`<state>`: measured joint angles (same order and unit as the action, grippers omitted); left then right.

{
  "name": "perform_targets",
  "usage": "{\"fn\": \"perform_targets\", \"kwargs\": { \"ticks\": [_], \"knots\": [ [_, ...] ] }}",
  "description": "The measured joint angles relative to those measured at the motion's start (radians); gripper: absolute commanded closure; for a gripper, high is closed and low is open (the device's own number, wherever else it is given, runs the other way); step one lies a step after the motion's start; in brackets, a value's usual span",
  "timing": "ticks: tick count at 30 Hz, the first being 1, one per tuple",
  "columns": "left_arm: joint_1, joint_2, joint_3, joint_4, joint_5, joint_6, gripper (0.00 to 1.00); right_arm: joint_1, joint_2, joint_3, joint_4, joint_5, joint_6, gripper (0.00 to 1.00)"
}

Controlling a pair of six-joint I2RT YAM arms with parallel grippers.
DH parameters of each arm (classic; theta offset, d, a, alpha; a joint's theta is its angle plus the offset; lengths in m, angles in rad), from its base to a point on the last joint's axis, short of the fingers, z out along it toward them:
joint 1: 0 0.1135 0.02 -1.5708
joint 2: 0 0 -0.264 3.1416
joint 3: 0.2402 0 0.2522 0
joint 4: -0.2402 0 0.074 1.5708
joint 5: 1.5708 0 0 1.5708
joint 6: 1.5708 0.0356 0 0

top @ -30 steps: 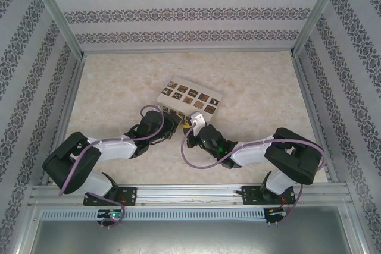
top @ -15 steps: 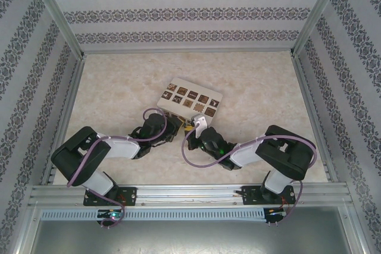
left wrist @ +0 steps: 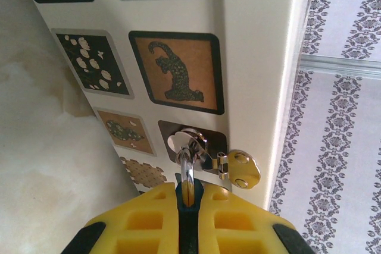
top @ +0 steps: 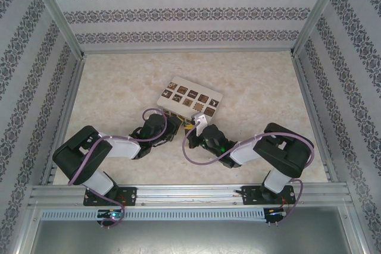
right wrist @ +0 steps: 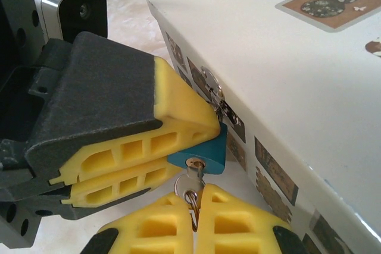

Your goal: Unlock the padlock with the key

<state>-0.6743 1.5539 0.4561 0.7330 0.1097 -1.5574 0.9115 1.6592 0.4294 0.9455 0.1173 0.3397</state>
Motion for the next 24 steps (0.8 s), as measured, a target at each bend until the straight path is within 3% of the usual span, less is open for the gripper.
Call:
{"fn": "perform_targets", "kwargs": {
  "ticks": [4,14,24],
  "knots": [
    [-0.008,-0.002,0.000,0.013,0.005,-0.002,1.00,0.000,-0.051,-0.003,-0.061,0.001,-0.117,0.99],
    [-0.038,-0.011,0.001,0.017,0.069,-0.007,1.00,0.016,-0.204,-0.033,-0.240,0.019,-0.509,0.78],
    [-0.052,-0.011,0.002,0.006,0.111,-0.007,1.00,0.024,-0.393,-0.064,-0.348,0.028,-0.664,0.56]
  ]
}}
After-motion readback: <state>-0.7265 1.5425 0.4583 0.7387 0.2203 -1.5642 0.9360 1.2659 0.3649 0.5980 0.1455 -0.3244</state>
